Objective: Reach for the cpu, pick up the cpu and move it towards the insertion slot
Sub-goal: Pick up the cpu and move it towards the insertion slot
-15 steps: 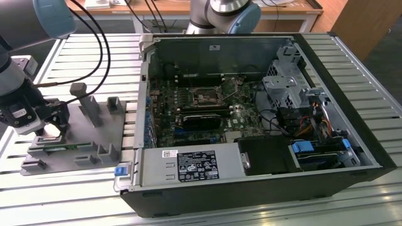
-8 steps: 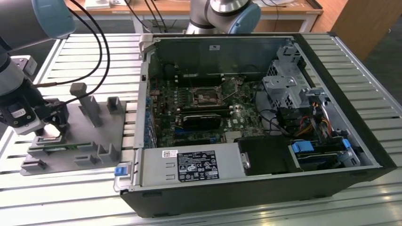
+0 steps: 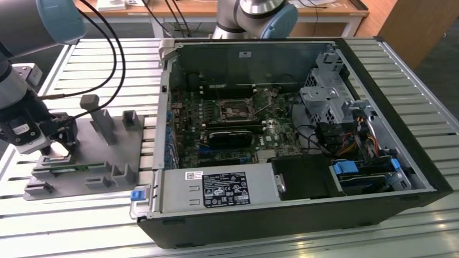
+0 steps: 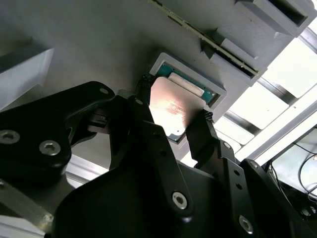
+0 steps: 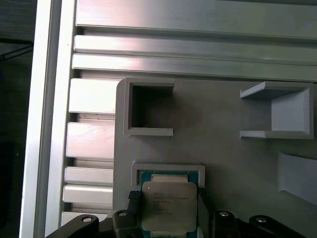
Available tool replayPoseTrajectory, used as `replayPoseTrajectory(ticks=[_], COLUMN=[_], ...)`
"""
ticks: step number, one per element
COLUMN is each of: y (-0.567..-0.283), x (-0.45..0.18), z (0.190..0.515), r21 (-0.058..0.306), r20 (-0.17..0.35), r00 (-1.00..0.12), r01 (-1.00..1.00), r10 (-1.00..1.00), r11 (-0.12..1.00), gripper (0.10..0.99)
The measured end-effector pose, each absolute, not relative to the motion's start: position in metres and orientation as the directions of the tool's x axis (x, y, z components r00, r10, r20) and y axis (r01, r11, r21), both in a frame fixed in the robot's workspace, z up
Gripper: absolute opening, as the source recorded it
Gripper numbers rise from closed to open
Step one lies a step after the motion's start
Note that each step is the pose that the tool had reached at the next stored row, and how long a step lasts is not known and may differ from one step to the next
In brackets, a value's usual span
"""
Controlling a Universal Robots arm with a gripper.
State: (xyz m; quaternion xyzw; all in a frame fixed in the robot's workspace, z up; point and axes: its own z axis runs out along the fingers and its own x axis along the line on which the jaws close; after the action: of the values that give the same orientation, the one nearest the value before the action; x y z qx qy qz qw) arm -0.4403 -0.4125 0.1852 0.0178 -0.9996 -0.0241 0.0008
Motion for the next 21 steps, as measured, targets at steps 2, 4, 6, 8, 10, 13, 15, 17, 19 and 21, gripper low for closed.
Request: replayPoseTrajectory(ticks=[2,4,6,8,10,13,15,17,19,21], y=[-0.412,-0.412,-0.412,-0.412,-0.413,-0.413,-0.412,-0.413,-0.412,-0.413], x=[-0.44,-0.44,-0.44,-0.44,-0.44,-0.44,-0.44,-0.44,-0.44,-0.44], z=[0.188,0.191,0.191,0.192,0.192,0.193,0.195,0.196,0.197,0.198], r21=[0.048,0.048,0.048,0.049,0.05,0.05,0.05,0.05,0.05,0.05], r20=[0.001,0.001,0.001,0.001,0.001,0.001,0.001,0.001,0.001,0.001], r00=[-0.999,-0.999,-0.999,-0.999,-0.999,-0.999,-0.999,-0.999,-0.999,-0.999], r01=[-0.036,-0.035,-0.036,-0.035,-0.036,-0.035,-0.035,-0.036,-0.036,-0.036], r10=[-0.036,-0.036,-0.036,-0.036,-0.036,-0.036,-0.036,-0.036,-0.036,-0.036], r11=[0.998,0.998,0.998,0.998,0.998,0.998,0.998,0.998,0.998,0.998], gripper=[0.537,0.537,0.537,0.537,0.537,0.537,0.537,0.537,0.537,0.537])
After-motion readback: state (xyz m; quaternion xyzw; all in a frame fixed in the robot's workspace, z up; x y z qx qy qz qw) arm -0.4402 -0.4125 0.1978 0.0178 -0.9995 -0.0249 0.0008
